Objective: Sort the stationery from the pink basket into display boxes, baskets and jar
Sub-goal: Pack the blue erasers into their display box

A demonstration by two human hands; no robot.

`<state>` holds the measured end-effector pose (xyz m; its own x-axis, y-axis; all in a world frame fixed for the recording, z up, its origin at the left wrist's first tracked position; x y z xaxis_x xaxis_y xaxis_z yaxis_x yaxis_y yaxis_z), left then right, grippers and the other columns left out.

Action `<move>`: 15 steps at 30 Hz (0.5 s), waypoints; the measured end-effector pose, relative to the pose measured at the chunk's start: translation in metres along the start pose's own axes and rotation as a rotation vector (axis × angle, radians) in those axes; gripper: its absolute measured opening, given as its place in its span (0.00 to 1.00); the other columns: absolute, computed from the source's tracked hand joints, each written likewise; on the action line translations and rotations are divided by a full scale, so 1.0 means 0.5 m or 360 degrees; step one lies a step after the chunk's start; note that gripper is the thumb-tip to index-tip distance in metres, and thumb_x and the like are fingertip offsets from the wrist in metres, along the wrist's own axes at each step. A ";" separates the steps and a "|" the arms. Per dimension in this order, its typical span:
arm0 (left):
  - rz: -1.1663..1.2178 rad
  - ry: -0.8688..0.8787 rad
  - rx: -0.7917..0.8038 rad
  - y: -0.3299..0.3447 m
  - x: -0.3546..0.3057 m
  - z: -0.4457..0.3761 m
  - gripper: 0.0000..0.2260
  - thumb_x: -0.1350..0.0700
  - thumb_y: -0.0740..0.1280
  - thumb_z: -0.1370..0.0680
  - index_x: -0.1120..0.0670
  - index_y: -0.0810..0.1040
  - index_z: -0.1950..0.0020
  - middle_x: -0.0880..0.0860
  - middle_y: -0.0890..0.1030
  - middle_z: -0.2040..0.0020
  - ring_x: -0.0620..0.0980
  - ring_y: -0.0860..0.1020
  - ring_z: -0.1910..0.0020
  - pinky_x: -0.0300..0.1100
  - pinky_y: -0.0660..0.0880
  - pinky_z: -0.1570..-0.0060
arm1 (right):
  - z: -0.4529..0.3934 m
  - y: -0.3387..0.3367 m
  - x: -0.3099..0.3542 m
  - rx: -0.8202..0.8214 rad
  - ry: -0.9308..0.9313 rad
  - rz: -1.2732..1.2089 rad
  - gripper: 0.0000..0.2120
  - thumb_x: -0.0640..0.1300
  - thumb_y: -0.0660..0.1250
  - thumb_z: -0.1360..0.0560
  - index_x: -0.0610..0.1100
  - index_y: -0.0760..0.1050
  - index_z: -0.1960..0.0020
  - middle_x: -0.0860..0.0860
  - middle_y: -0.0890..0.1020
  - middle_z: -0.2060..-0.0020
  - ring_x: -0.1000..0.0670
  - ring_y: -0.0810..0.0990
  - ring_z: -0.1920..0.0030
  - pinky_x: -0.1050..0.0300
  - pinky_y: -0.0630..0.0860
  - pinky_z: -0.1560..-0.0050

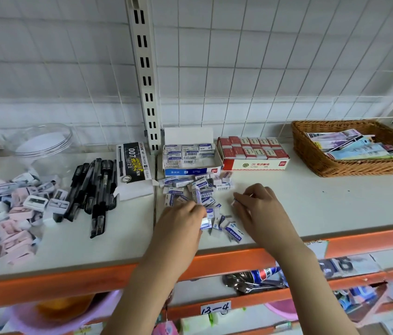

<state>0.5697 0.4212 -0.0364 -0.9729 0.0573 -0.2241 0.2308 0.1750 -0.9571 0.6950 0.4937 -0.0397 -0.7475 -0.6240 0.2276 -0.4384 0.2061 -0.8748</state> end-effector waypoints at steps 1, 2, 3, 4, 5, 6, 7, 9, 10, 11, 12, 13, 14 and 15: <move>-0.0035 -0.0005 -0.0008 0.001 -0.003 -0.002 0.13 0.56 0.61 0.21 0.50 0.70 0.35 0.46 0.73 0.38 0.45 0.70 0.40 0.37 0.64 0.39 | 0.001 -0.003 0.003 -0.0032 -0.0001 0.0017 0.06 0.39 0.70 0.28 0.40 0.83 0.52 0.43 0.78 0.59 0.40 0.77 0.59 0.49 0.78 0.63; -0.0060 -0.0006 -0.0015 0.001 -0.005 -0.003 0.14 0.56 0.61 0.20 0.51 0.69 0.35 0.46 0.74 0.38 0.45 0.70 0.39 0.37 0.64 0.39 | 0.003 -0.005 0.003 -0.0062 0.0003 0.0021 0.06 0.39 0.72 0.29 0.40 0.83 0.53 0.43 0.78 0.59 0.41 0.77 0.60 0.50 0.78 0.63; -0.0079 -0.0001 -0.0016 0.001 -0.007 -0.004 0.14 0.55 0.61 0.20 0.51 0.69 0.34 0.47 0.74 0.38 0.46 0.70 0.39 0.38 0.64 0.40 | 0.004 -0.006 0.002 -0.0086 0.0013 0.0020 0.06 0.39 0.73 0.29 0.40 0.83 0.53 0.43 0.78 0.60 0.41 0.77 0.60 0.50 0.78 0.63; -0.0092 0.0005 -0.0014 0.001 -0.009 -0.005 0.15 0.54 0.61 0.20 0.51 0.69 0.34 0.47 0.74 0.37 0.46 0.70 0.39 0.38 0.64 0.40 | 0.006 -0.006 0.002 -0.0097 0.0024 0.0015 0.06 0.38 0.73 0.30 0.41 0.83 0.53 0.44 0.77 0.60 0.42 0.77 0.61 0.50 0.78 0.63; -0.0097 0.0011 -0.0017 0.001 -0.010 -0.005 0.15 0.53 0.61 0.21 0.50 0.69 0.34 0.47 0.75 0.38 0.47 0.71 0.40 0.38 0.65 0.41 | 0.008 -0.003 0.003 -0.0098 0.0031 0.0004 0.05 0.38 0.74 0.30 0.41 0.83 0.54 0.44 0.77 0.61 0.42 0.76 0.61 0.50 0.78 0.63; -0.0094 0.0012 -0.0028 0.000 -0.010 -0.006 0.15 0.53 0.62 0.21 0.50 0.69 0.34 0.47 0.76 0.39 0.47 0.71 0.41 0.39 0.65 0.43 | 0.011 0.000 0.004 -0.0091 0.0029 -0.0014 0.05 0.38 0.73 0.30 0.41 0.83 0.54 0.45 0.77 0.61 0.43 0.76 0.61 0.50 0.77 0.63; -0.0087 0.0011 -0.0038 -0.001 -0.009 -0.006 0.15 0.52 0.62 0.21 0.50 0.69 0.34 0.47 0.77 0.40 0.47 0.72 0.42 0.39 0.66 0.44 | 0.013 0.004 0.005 -0.0074 0.0027 -0.0037 0.06 0.37 0.73 0.31 0.41 0.83 0.54 0.45 0.78 0.62 0.43 0.76 0.61 0.49 0.78 0.62; -0.0077 0.0013 -0.0055 -0.001 -0.008 -0.005 0.14 0.53 0.62 0.21 0.50 0.69 0.35 0.46 0.77 0.40 0.47 0.72 0.42 0.39 0.66 0.44 | 0.017 0.010 0.006 -0.0037 0.0032 -0.0074 0.07 0.36 0.73 0.31 0.41 0.83 0.53 0.45 0.79 0.61 0.43 0.77 0.61 0.49 0.78 0.61; -0.0077 0.0022 -0.0058 0.000 -0.008 -0.005 0.14 0.53 0.62 0.20 0.50 0.69 0.35 0.46 0.76 0.40 0.47 0.71 0.42 0.39 0.66 0.43 | 0.019 0.012 0.005 -0.0029 0.0035 -0.0094 0.08 0.35 0.73 0.32 0.41 0.82 0.52 0.45 0.80 0.61 0.42 0.78 0.61 0.50 0.78 0.61; -0.0076 0.0031 -0.0056 0.001 -0.010 -0.003 0.13 0.53 0.61 0.20 0.50 0.69 0.35 0.46 0.76 0.40 0.47 0.71 0.42 0.39 0.66 0.42 | 0.020 0.013 0.003 -0.0027 0.0037 -0.0116 0.09 0.34 0.73 0.32 0.41 0.82 0.52 0.44 0.80 0.60 0.41 0.78 0.60 0.51 0.77 0.60; -0.0072 0.0040 -0.0058 0.002 -0.011 0.000 0.13 0.53 0.60 0.20 0.51 0.69 0.35 0.46 0.75 0.39 0.46 0.71 0.41 0.39 0.65 0.41 | 0.021 0.013 0.002 -0.0023 0.0043 -0.0138 0.10 0.34 0.73 0.32 0.40 0.82 0.52 0.44 0.81 0.59 0.40 0.79 0.59 0.51 0.76 0.59; -0.0057 0.0046 -0.0065 0.001 -0.011 0.003 0.13 0.54 0.59 0.20 0.51 0.68 0.35 0.46 0.75 0.39 0.46 0.71 0.41 0.39 0.65 0.40 | 0.022 0.013 0.000 -0.0017 0.0060 -0.0155 0.10 0.34 0.72 0.31 0.40 0.82 0.50 0.43 0.81 0.58 0.39 0.79 0.58 0.52 0.76 0.58; -0.0024 0.0037 -0.0082 -0.001 -0.010 0.007 0.13 0.53 0.59 0.19 0.51 0.68 0.35 0.46 0.74 0.39 0.45 0.71 0.41 0.38 0.65 0.40 | 0.023 0.013 -0.003 0.0000 0.0087 -0.0169 0.10 0.35 0.70 0.29 0.40 0.81 0.48 0.42 0.82 0.56 0.39 0.79 0.56 0.52 0.75 0.56; 0.0024 0.0017 -0.0106 -0.005 -0.008 0.010 0.14 0.53 0.58 0.19 0.51 0.68 0.34 0.46 0.74 0.39 0.45 0.71 0.41 0.37 0.65 0.40 | 0.024 0.015 -0.007 0.0028 0.0120 -0.0186 0.11 0.36 0.69 0.27 0.40 0.80 0.45 0.42 0.81 0.55 0.39 0.78 0.54 0.52 0.74 0.55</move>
<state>0.5728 0.4156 -0.0338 -0.9692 0.0708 -0.2359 0.2461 0.2392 -0.9393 0.7002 0.4885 -0.0521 -0.7277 -0.5844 0.3591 -0.5161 0.1217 -0.8479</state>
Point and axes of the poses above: each hand's wrist, its own z-axis away from the middle knuckle, its own y-axis out of the palm, x = y × z, the point moved 8 cm from there along -z, towards the middle knuckle
